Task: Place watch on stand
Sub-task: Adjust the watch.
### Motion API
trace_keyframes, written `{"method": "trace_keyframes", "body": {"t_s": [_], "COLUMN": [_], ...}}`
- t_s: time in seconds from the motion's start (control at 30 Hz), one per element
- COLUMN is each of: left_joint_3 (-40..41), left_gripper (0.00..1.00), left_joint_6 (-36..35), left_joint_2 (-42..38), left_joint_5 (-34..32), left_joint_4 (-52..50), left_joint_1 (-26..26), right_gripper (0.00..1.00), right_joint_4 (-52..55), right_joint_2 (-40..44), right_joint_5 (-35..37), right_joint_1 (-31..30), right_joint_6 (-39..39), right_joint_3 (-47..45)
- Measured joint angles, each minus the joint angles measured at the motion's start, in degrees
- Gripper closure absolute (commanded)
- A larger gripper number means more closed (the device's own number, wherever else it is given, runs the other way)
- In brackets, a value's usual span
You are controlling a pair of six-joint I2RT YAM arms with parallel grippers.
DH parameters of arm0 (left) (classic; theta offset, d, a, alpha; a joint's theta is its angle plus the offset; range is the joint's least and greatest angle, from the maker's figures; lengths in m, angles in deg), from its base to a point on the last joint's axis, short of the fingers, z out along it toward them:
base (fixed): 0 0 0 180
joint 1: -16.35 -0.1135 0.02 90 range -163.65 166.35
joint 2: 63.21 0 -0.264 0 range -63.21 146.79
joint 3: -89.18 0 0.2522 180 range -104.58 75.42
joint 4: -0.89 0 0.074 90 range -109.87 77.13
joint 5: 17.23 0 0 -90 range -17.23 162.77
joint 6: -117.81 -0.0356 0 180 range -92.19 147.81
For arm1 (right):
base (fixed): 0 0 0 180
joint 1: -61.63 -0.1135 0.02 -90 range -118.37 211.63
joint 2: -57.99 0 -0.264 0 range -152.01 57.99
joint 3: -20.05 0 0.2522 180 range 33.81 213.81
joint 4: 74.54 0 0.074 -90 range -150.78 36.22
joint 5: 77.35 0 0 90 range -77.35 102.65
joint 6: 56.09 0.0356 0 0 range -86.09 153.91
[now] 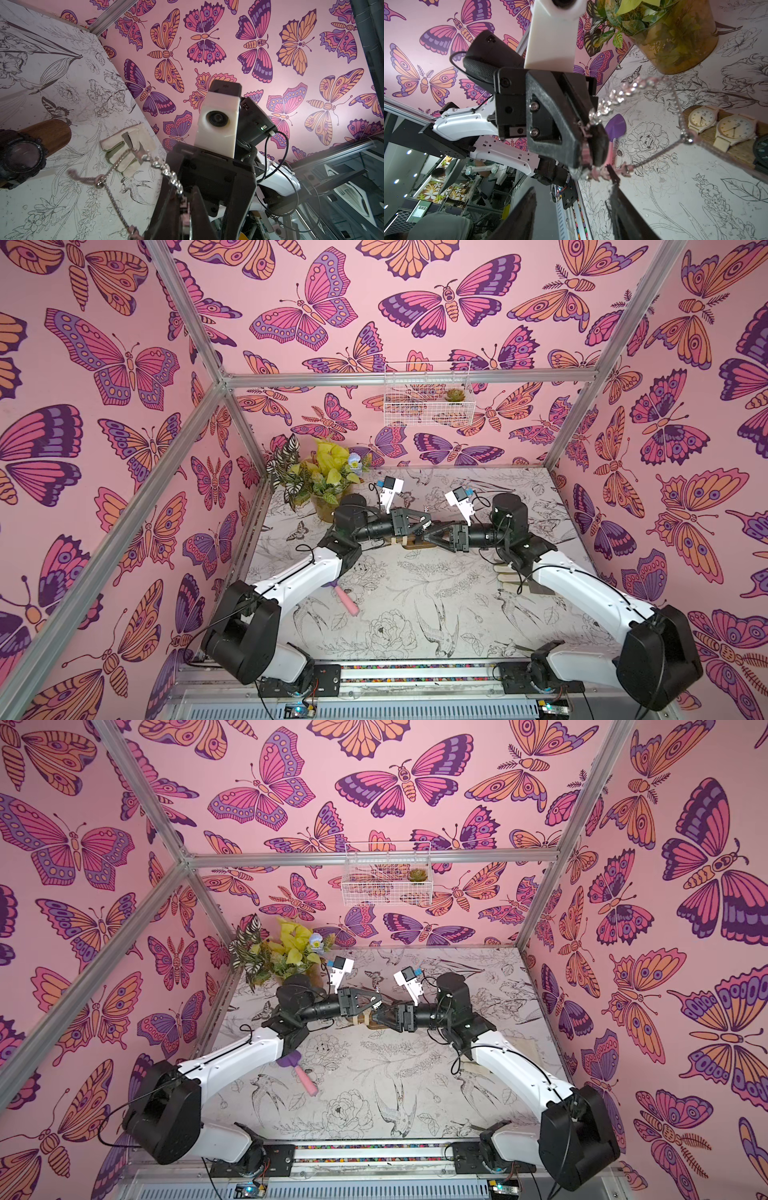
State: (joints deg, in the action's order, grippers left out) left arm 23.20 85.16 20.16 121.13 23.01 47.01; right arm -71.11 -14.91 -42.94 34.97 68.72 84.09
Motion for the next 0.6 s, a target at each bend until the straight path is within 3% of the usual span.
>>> {"method": "trace_keyframes", "body": {"t_s": [0.6], "left_joint_3": [0.00], "left_gripper": [1.00], "left_joint_6": [1.42], "left_joint_2": [0.00], "left_joint_5": [0.02], "left_joint_4": [0.07], "left_joint_1": [0.00], "right_gripper": [0.60], "right_joint_4": [10.78], "right_joint_2": [5.66], "right_joint_5": [6.86], "right_joint_1": [-0.02], "right_joint_6": [-11.19], "right_joint_3": [-0.28]}}
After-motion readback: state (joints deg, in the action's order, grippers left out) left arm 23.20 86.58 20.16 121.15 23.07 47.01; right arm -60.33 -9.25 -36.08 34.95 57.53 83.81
